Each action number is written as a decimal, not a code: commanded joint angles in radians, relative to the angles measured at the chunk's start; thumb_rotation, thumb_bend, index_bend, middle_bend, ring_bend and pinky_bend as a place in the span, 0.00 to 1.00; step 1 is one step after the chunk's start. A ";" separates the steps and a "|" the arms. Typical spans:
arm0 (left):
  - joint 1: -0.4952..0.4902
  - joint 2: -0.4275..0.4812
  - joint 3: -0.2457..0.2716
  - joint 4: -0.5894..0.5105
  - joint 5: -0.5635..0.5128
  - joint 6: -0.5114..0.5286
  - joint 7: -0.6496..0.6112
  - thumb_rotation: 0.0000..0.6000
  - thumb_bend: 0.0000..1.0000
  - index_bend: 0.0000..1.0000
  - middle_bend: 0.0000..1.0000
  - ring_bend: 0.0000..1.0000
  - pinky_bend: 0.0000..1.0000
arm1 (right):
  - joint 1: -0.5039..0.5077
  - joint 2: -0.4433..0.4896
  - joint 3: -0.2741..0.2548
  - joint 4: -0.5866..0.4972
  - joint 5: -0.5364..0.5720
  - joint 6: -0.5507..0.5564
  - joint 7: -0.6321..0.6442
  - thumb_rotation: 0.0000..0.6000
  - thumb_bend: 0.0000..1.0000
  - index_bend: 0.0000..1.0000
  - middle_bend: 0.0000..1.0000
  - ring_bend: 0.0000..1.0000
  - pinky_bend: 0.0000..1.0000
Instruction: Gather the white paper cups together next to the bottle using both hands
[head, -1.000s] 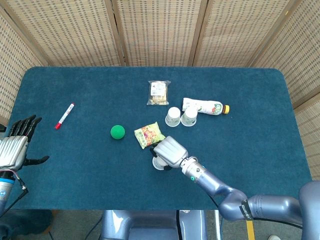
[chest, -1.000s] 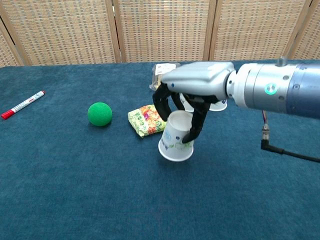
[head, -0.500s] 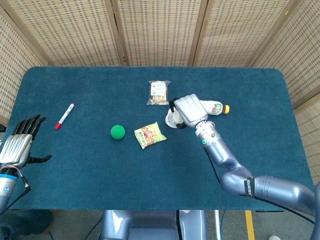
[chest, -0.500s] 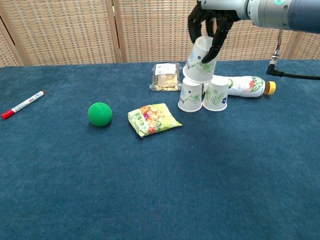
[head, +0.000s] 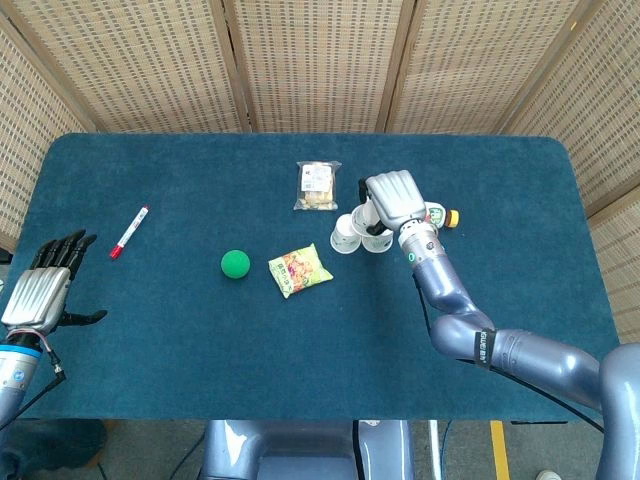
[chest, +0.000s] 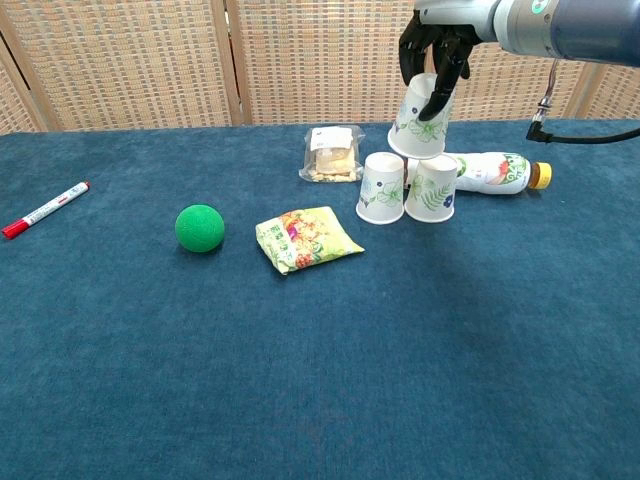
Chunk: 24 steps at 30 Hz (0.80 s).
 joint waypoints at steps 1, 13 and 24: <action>-0.001 -0.001 0.003 0.000 0.005 -0.003 0.002 1.00 0.00 0.00 0.00 0.00 0.00 | 0.016 -0.012 -0.007 0.009 0.033 -0.004 -0.014 1.00 0.26 0.52 0.55 0.54 0.63; 0.004 0.003 0.002 0.003 0.009 -0.004 -0.012 1.00 0.00 0.00 0.00 0.00 0.00 | 0.061 -0.056 -0.037 0.059 0.089 -0.001 -0.059 1.00 0.26 0.51 0.55 0.54 0.62; 0.004 0.009 0.001 0.003 0.012 -0.011 -0.027 1.00 0.00 0.00 0.00 0.00 0.00 | 0.083 -0.049 -0.061 0.065 0.156 -0.042 -0.089 1.00 0.18 0.31 0.29 0.31 0.51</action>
